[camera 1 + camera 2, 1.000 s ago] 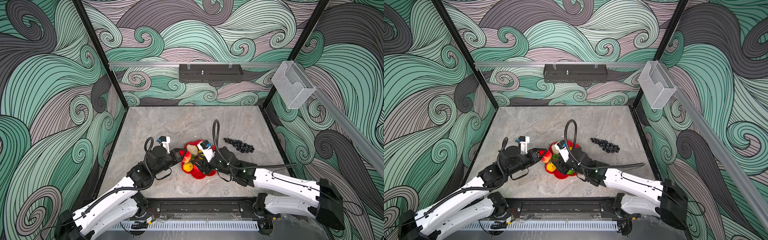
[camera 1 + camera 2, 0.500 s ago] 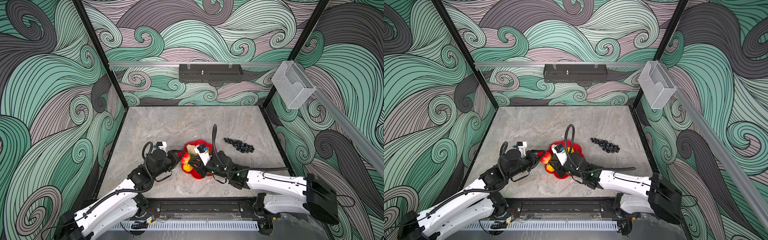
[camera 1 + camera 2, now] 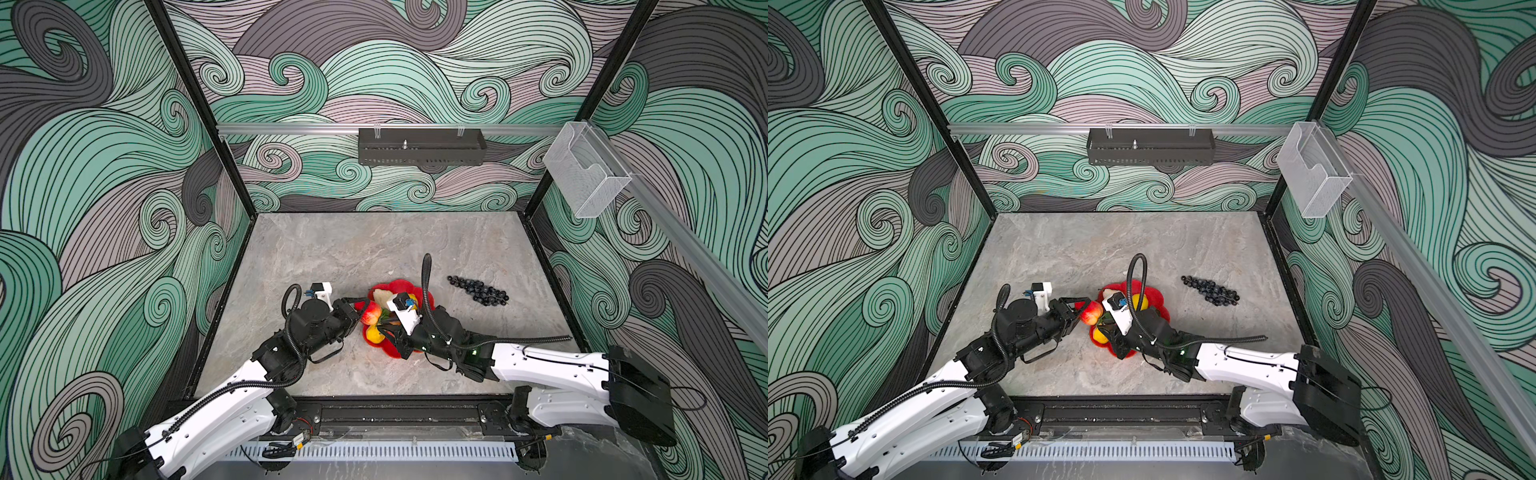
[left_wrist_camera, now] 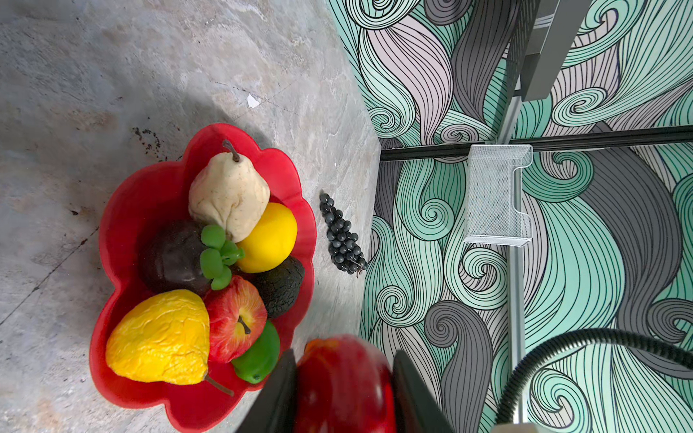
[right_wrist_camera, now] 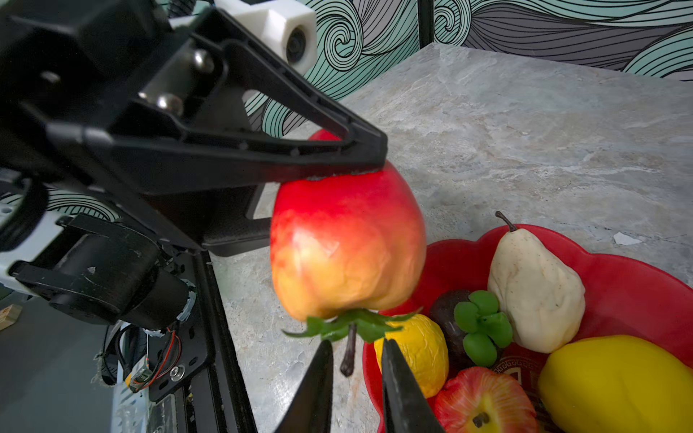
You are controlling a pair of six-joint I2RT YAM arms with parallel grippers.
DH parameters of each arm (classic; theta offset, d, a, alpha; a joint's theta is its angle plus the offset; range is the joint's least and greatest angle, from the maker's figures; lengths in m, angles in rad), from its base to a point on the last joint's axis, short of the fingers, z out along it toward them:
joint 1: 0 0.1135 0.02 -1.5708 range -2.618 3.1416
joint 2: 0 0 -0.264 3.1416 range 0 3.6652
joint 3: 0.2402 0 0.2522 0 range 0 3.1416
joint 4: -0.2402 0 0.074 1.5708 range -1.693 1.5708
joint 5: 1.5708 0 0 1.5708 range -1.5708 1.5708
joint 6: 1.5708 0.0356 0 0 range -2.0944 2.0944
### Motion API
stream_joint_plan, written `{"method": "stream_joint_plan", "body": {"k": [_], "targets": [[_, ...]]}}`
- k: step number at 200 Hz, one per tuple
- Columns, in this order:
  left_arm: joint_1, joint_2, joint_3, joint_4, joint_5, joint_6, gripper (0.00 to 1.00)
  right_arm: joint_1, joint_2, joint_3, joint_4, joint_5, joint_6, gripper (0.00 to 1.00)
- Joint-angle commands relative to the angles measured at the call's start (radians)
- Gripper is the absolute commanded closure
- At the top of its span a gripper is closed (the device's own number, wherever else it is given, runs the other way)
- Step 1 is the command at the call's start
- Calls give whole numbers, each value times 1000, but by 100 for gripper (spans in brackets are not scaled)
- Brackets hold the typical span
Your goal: Place and organize the fake fruits in the fruit bowl
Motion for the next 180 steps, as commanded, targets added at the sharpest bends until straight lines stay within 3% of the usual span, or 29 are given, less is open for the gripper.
{"method": "stream_joint_plan", "body": {"k": [1, 134, 180], "targets": [[2, -12, -4, 16, 7, -8, 65, 6, 6, -6, 23, 41, -23, 76], [2, 36, 1, 17, 39, 13, 65, 9, 14, 43, -19, 44, -34, 85], [2, 50, 9, 25, 54, 23, 63, 9, 27, 64, -64, 58, -33, 100]]}}
